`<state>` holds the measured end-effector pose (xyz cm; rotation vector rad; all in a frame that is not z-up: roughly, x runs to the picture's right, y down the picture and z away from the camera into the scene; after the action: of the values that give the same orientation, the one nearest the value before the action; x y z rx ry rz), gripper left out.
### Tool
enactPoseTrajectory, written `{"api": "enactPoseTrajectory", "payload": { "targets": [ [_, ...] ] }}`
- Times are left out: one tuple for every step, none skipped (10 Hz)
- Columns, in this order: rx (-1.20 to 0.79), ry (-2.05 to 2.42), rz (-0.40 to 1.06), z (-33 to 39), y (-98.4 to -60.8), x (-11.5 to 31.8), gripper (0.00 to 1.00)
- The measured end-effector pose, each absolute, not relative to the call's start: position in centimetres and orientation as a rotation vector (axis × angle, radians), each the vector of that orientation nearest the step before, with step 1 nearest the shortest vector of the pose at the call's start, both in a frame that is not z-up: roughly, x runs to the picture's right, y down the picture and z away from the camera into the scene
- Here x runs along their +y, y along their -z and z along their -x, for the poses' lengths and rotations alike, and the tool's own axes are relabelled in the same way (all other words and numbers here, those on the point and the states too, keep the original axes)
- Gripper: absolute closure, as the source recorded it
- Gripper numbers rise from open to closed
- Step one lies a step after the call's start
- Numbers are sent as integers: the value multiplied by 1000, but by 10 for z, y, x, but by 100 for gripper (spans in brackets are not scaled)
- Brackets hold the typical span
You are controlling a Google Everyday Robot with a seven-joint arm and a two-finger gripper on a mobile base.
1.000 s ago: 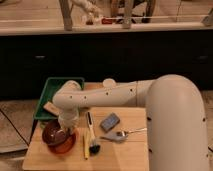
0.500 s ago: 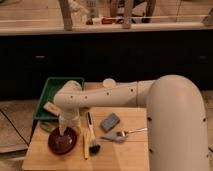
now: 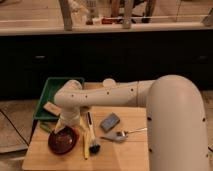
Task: Stack bowls on top of each other
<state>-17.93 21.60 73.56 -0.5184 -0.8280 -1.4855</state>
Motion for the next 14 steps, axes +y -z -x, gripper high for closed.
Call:
{"api": "enactPoseTrajectory", "payload": {
  "targets": [
    [-829, 1483, 518, 179, -736, 215, 20],
    [-830, 1481, 517, 178, -737, 213, 20],
    [-831, 1479, 515, 177, -737, 212, 20],
    [-831, 1478, 513, 176, -738, 210, 20],
    [-833, 1481, 514, 178, -739, 208, 20],
    [-836, 1486, 511, 180, -740, 207, 20],
    [-839, 1491, 512, 182, -740, 206, 20],
    [-841, 1492, 511, 182, -741, 205, 20],
    [-842, 1490, 511, 182, -742, 203, 20],
    [-843, 1489, 514, 183, -744, 201, 20],
    [-846, 1488, 512, 184, -745, 199, 20],
    [-847, 1489, 512, 185, -745, 199, 20],
    [-847, 1490, 512, 185, -745, 199, 20],
    [-847, 1490, 513, 185, -745, 199, 20]
  ]
}}
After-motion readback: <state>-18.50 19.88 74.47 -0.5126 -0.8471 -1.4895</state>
